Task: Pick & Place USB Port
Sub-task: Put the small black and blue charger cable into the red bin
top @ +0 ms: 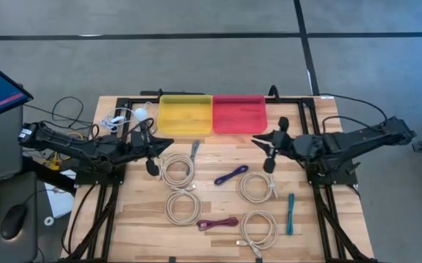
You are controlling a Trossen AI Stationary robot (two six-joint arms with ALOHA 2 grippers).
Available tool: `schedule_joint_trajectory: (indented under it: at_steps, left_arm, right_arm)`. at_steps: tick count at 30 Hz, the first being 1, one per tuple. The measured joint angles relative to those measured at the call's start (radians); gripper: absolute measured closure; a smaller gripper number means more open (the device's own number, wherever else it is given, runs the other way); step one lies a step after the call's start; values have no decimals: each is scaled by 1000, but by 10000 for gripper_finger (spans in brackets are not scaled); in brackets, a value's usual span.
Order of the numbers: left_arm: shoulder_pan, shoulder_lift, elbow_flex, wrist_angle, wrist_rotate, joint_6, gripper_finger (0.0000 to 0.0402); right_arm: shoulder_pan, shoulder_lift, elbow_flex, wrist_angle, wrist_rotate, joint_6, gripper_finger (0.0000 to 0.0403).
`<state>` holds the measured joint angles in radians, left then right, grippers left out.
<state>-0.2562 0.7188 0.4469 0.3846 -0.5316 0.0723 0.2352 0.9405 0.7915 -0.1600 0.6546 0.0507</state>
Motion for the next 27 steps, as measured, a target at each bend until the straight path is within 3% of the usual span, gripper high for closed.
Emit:
schedule_joint_trajectory:
  at_steps: [14,17,21,27]
  left_arm:
    - [0,4,0,9,0,-1,395]
    - [0,4,0,14,0,-1,393]
    - [0,4,0,17,0,-2,391]
    - [0,4,0,17,0,-2,390]
  right_arm:
    - [-97,221,35,265,-19,-47,344]
    - [-132,238,36,241,-188,-67,344]
    - [-206,270,118,46,-454,-36,344]
    - [-302,360,280,-271,-633,-77,344]
